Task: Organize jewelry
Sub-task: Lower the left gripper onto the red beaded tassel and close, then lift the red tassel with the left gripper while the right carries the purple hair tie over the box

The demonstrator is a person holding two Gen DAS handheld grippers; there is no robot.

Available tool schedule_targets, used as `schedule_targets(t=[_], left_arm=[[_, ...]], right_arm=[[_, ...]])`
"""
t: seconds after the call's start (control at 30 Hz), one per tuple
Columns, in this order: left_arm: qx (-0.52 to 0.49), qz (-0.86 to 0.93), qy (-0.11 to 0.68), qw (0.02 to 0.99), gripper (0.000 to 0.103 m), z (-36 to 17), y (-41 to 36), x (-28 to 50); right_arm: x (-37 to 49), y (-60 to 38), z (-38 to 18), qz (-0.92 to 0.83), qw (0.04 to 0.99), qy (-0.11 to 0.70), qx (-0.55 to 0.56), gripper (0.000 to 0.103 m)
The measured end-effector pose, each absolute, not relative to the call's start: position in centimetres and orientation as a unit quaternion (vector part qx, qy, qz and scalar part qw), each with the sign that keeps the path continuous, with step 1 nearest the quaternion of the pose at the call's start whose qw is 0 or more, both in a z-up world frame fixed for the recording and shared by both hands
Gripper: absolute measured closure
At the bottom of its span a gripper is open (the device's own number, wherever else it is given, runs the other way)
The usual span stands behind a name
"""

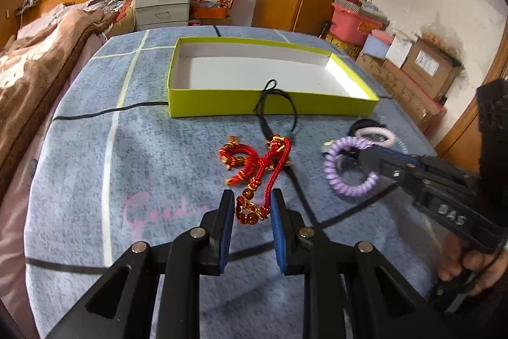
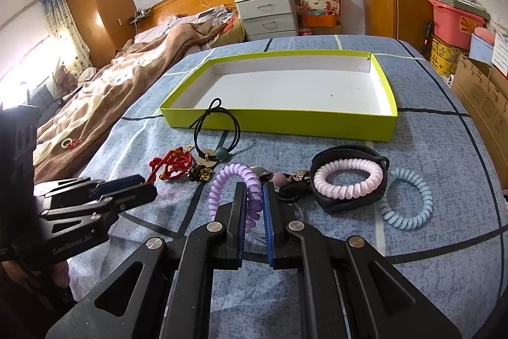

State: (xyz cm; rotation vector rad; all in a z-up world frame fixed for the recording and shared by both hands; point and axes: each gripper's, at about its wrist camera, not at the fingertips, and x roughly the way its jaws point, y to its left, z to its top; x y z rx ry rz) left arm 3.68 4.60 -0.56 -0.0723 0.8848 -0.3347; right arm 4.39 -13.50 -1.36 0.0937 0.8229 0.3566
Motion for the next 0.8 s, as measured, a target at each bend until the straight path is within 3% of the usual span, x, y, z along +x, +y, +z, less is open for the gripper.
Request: schedule_targets(t=[0.43,0.8], left_arm=[[-0.029,-0.146,0.402,0.903,0.079,2.3,4.3,6.0],[-0.019,-0.118,0.389,0.913,0.079,4.0,3.9,12.4]], right_arm=[[5.5,-15.0,1.3,0.164,0.912,0.372,0.049,0.093],[12.5,-18.6,3.1,0.132,0.918,0.369,0.06,0.093]])
